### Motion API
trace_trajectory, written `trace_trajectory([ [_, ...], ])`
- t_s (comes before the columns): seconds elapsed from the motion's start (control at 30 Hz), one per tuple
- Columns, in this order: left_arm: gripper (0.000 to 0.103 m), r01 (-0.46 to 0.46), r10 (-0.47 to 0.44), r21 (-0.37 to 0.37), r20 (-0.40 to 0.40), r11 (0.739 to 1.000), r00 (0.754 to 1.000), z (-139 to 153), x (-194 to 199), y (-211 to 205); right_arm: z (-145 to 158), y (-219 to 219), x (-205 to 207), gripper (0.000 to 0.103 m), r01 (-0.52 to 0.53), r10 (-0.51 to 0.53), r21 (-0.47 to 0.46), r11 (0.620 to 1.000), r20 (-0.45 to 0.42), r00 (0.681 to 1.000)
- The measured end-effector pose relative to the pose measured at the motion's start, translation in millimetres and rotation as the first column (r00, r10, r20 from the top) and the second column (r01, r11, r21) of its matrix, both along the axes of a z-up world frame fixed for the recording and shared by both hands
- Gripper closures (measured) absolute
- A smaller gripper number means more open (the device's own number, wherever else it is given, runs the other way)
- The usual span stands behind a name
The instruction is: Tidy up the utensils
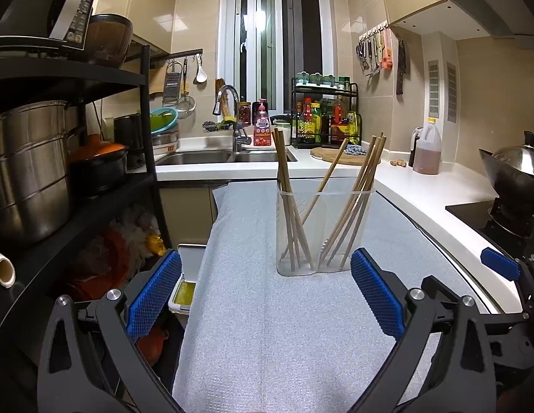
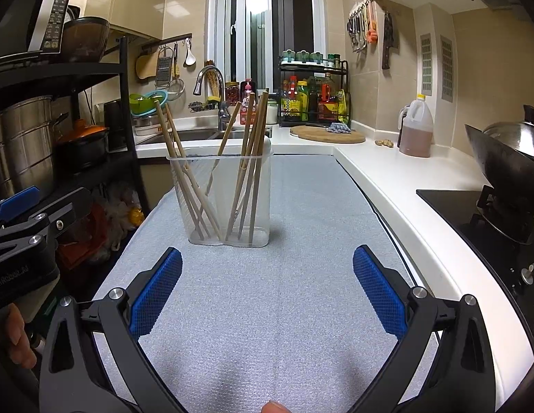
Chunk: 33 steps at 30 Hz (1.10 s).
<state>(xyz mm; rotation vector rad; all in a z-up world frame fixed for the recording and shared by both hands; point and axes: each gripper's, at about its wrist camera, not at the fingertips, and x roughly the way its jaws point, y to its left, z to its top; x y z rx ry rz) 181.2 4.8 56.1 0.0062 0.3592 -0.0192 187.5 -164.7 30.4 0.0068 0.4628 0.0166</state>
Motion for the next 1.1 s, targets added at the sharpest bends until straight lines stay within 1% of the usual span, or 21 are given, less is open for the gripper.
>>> trace_trajectory([
  [0.1, 0.008, 0.003, -0.003, -0.010, -0.005, 1.000, 1.000, -0.6, 0.4, 1.3, -0.1, 0.8, 0.4, 0.005, -0.002, 0.002, -0.001, 1.000, 0.001, 1.000],
  [0.73, 0.008, 0.008, -0.008, 0.005, -0.012, 1.000, 1.000, -2.9, 1.4, -0.3, -0.3, 2.8, 0.7, 0.005, -0.005, 0.005, -0.007, 1.000, 0.000, 1.000],
  [0.9, 0.008, 0.007, -0.007, -0.003, -0.016, 1.000, 1.000, -2.5, 1.7, -0.2, -1.3, 2.9, 0.8, 0.005, -0.007, 0.007, -0.006, 1.000, -0.005, 1.000],
  [1.0, 0.008, 0.007, -0.007, -0.019, -0.004, 1.000, 1.000, -0.2, 1.3, 0.6, -1.8, 2.0, 0.4, 0.005, -0.007, 0.007, -0.005, 1.000, -0.006, 1.000],
  [1.1, 0.008, 0.009, -0.009, 0.005, -0.003, 1.000, 1.000, 0.7, 0.7, -3.9, -2.1, -0.3, 1.5, 0.005, -0.005, 0.006, 0.002, 1.000, -0.010, 1.000],
])
